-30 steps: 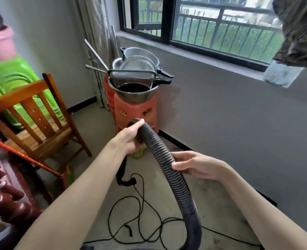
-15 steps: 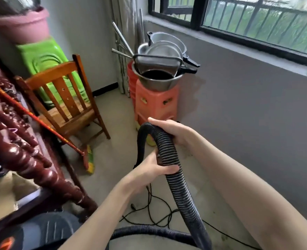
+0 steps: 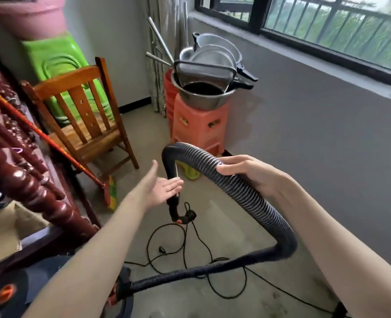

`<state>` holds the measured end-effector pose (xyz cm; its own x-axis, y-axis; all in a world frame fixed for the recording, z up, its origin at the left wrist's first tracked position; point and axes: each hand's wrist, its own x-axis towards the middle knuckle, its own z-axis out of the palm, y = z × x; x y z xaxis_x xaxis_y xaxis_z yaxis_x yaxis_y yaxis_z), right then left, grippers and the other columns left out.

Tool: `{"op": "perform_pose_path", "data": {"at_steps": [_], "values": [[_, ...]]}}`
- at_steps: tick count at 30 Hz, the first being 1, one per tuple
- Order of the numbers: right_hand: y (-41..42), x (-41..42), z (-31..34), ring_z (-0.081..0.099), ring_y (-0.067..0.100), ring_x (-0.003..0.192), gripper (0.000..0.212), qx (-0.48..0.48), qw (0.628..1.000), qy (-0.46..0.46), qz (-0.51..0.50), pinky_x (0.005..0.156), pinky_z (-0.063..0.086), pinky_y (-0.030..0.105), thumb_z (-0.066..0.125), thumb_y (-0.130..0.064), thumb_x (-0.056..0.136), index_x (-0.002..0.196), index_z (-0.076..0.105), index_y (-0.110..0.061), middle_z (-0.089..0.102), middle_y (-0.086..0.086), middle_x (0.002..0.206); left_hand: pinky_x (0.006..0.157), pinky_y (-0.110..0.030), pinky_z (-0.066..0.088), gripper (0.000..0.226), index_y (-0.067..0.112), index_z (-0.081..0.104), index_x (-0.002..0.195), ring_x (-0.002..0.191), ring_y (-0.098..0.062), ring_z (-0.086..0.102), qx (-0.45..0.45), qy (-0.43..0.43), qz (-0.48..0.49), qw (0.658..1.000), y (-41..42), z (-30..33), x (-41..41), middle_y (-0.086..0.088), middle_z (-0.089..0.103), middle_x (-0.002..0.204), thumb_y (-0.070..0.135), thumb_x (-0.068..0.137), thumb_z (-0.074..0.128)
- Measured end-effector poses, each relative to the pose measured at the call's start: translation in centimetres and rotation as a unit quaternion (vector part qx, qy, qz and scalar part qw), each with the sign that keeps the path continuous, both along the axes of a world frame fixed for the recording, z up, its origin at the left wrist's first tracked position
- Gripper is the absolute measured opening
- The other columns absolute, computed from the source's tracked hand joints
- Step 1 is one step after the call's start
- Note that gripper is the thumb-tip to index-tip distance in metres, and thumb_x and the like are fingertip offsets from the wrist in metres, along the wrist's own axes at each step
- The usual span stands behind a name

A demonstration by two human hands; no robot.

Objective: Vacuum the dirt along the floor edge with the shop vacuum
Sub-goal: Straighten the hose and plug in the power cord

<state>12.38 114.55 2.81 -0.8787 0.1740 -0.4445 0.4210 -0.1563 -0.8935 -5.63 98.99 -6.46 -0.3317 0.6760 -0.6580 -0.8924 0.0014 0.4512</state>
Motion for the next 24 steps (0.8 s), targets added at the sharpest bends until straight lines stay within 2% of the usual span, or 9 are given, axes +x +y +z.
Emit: {"op": "perform_pose_path", "data": {"at_steps": [2,5,7,9,13,16,20,22,24], "values": [[-0.2,1.8,-0.5,0.063,0.016,0.082,0.039,0.012,0.999,-0.009,0.031,0.071,0.050,0.029,0.070,-0.023,0.075,0.114,0.071,-0.022,0.070,0.007,0.099,0.108,-0.038,0.032,0.081,-0.002,0.024,0.145,0.135,-0.027,0.038,0.032,-0.040,0.030,0.998,1.7,0.1,-1.3,-0.019,0.038,0.147,0.059,0.094,0.037],[-0.3,3.7,-1.3,0.064,0.016,0.087,0.048,0.024,0.997,-0.046,0.053,0.077,0.052,0.031,0.074,-0.026,0.072,0.120,0.067,-0.021,0.070,0.006,0.106,0.094,-0.040,0.040,0.062,-0.002,0.039,0.137,0.125,-0.028,0.049,0.004,-0.055,0.074,0.996,3.2,0.4,-1.3,-0.018,0.048,0.138,0.044,0.096,0.047],[-0.2,4.5,-1.8,0.066,0.015,0.091,0.042,0.061,0.993,-0.061,0.083,0.083,0.053,0.029,0.073,-0.033,0.081,0.119,0.066,-0.016,0.071,0.006,0.109,0.088,-0.038,0.046,0.048,-0.001,0.047,0.126,0.110,-0.028,0.056,-0.008,-0.009,0.028,1.000,2.7,0.7,-0.2,-0.019,0.055,0.123,0.037,0.096,0.051],[0.0,4.1,-2.6,0.065,0.016,0.096,0.044,0.078,0.993,-0.066,0.060,0.088,0.052,0.030,0.059,-0.040,0.087,0.120,0.065,-0.010,0.070,0.009,0.114,0.088,-0.036,0.050,0.033,0.000,0.052,0.114,0.099,-0.026,0.059,-0.009,0.064,-0.048,0.997,1.9,1.4,1.2,-0.018,0.057,0.115,0.027,0.095,0.053],[-0.6,0.1,-4.3,0.063,0.015,0.078,0.046,0.074,0.987,-0.095,-0.103,0.069,0.055,0.022,0.048,-0.037,0.099,0.121,0.059,0.002,0.068,0.010,0.101,0.074,-0.029,0.056,0.010,0.007,0.056,0.100,0.085,-0.019,0.065,0.001,0.210,-0.201,0.957,0.6,3.2,5.1,-0.008,0.064,0.094,0.008,0.091,0.059],[-1.5,-3.7,-4.6,0.061,0.011,0.067,0.045,0.076,0.984,-0.094,-0.132,0.054,0.054,0.016,0.052,-0.040,0.097,0.110,0.063,0.001,0.066,0.008,0.088,0.076,-0.027,0.054,0.028,0.012,0.054,0.108,0.088,-0.012,0.064,0.000,0.313,-0.291,0.904,-0.7,2.9,6.9,0.002,0.066,0.091,0.006,0.084,0.068],[-2.0,-7.4,-5.0,0.064,0.010,0.061,0.043,0.038,0.982,-0.087,-0.165,0.051,0.051,0.019,0.065,-0.039,0.090,0.103,0.061,0.002,0.065,0.006,0.080,0.082,-0.012,0.048,0.062,0.021,0.041,0.129,0.107,-0.001,0.056,-0.013,0.444,-0.344,0.827,-3.1,2.1,7.0,0.005,0.058,0.120,0.022,0.078,0.076],[-2.1,-8.5,-5.6,0.064,0.016,0.068,0.040,-0.031,0.978,-0.088,-0.188,0.057,0.054,0.023,0.069,-0.034,0.088,0.103,0.059,0.002,0.065,0.009,0.083,0.082,-0.008,0.046,0.063,0.022,0.039,0.133,0.109,0.003,0.053,-0.015,0.483,-0.354,0.801,-4.0,1.8,6.9,0.008,0.055,0.123,0.024,0.081,0.074],[-2.5,-9.2,-5.8,0.062,0.018,0.067,0.030,-0.058,0.976,-0.099,-0.187,0.054,0.053,0.024,0.069,-0.024,0.088,0.099,0.057,0.001,0.063,0.010,0.081,0.088,-0.014,0.048,0.057,0.019,0.042,0.129,0.106,0.000,0.055,-0.018,0.487,-0.354,0.798,-4.5,1.3,7.0,0.005,0.057,0.118,0.023,0.082,0.073]]}}
